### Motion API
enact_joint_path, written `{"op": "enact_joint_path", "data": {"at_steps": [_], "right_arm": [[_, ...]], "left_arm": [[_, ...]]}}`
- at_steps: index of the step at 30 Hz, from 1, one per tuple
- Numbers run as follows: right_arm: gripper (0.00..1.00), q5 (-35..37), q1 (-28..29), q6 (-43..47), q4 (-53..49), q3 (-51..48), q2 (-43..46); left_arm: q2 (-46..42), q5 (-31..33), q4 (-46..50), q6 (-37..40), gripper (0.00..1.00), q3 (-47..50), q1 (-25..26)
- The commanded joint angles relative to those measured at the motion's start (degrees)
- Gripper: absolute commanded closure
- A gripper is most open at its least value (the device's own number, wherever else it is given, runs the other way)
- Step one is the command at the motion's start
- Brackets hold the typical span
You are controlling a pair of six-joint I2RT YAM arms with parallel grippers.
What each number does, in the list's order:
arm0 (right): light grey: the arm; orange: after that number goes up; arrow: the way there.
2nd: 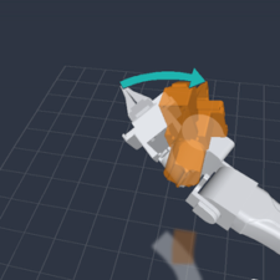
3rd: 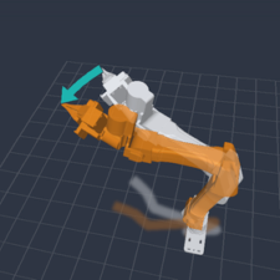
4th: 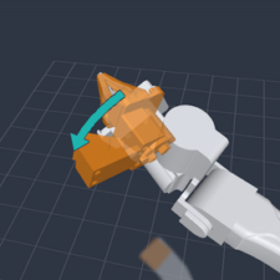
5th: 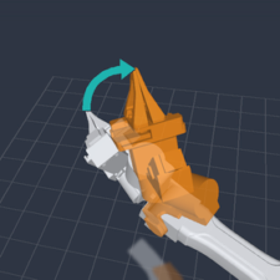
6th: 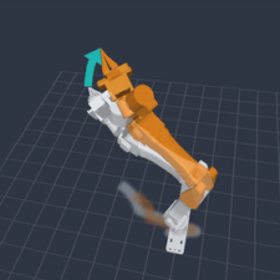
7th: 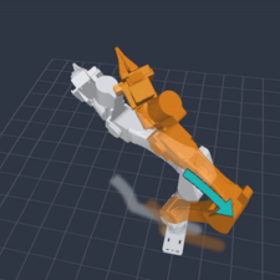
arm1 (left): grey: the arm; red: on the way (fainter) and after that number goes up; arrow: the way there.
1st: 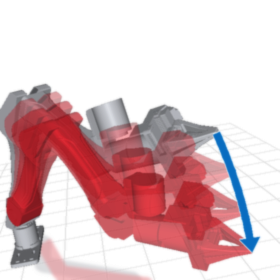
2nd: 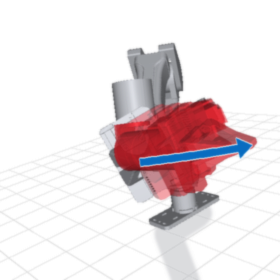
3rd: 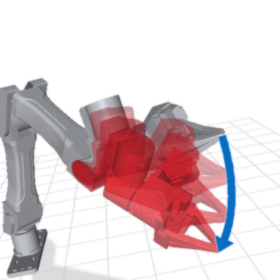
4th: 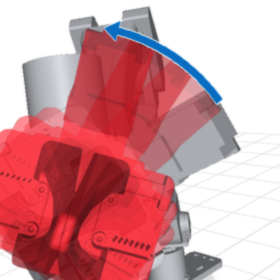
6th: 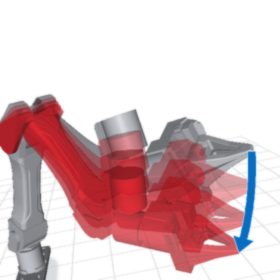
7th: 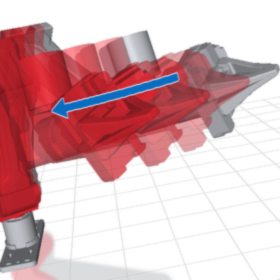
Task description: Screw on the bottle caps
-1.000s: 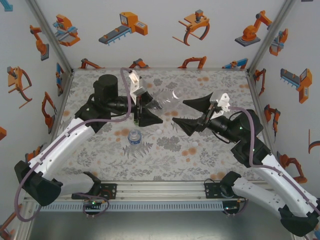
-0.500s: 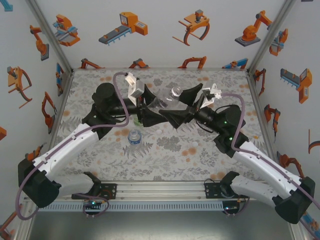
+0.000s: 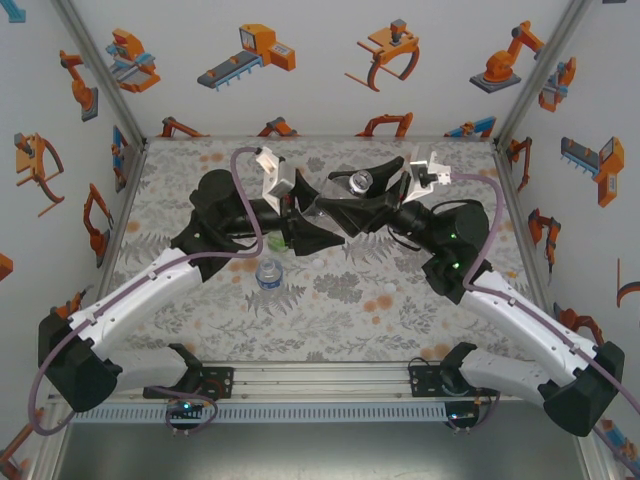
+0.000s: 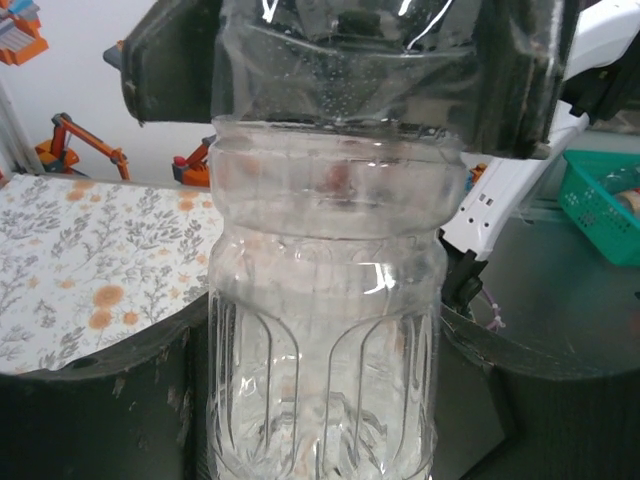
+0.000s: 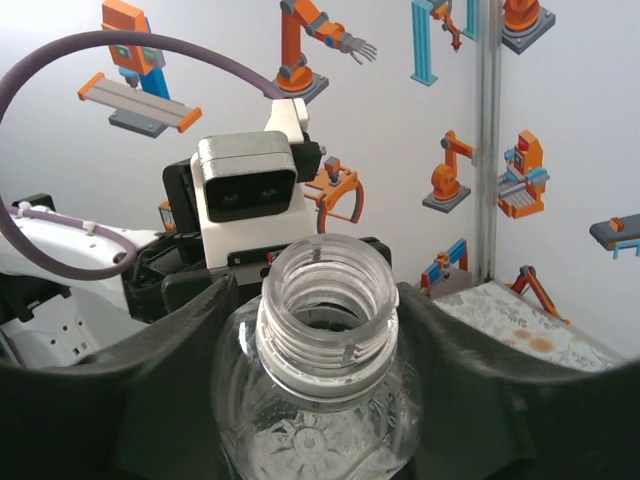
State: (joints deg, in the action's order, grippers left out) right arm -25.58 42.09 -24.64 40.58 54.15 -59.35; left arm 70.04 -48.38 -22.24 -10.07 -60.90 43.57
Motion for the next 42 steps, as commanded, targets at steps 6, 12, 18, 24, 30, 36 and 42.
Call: {"op": "enact_joint_path", "data": {"at_steps": [6,12,18,24,30,36,42], "right_arm": [[0.74,-0.7,0.1,-0.8,2.7,1.0,-0.1],[0.82,-1.0,0.1,-0.6,2.6,0.7,-0.5],[0.87,-1.0,0.1,-0.6,2.6,0.6,-0.7],[0.91,-1.1,0.1,-0.5,2.2,0.3,-0.7],[0.94,-1.4,0.1,0.3,1.2,0.7,-0.6],[0.95,-1.7,0.1,1.0,-0.4,1.1,-0.6],[0.96,-1.6,0.1,1.5,-1.1,1.2,-0.6]], "left_arm": [[0.8,1.5,-0.8,-0.3,0.42,-2.2,0.5],[1.5,1.4,-1.1,-1.1,0.31,-3.3,0.8],[1.5,1.4,-1.1,-1.1,0.27,-3.6,1.0],[1.3,3.1,-0.3,-0.9,0.18,-4.1,0.9],[1.3,4.1,1.3,-0.5,0.19,-4.4,0.9],[1.8,3.1,2.2,-0.4,0.31,-5.4,0.9],[2.5,2.5,2.4,-0.7,0.39,-6.1,1.0]]}}
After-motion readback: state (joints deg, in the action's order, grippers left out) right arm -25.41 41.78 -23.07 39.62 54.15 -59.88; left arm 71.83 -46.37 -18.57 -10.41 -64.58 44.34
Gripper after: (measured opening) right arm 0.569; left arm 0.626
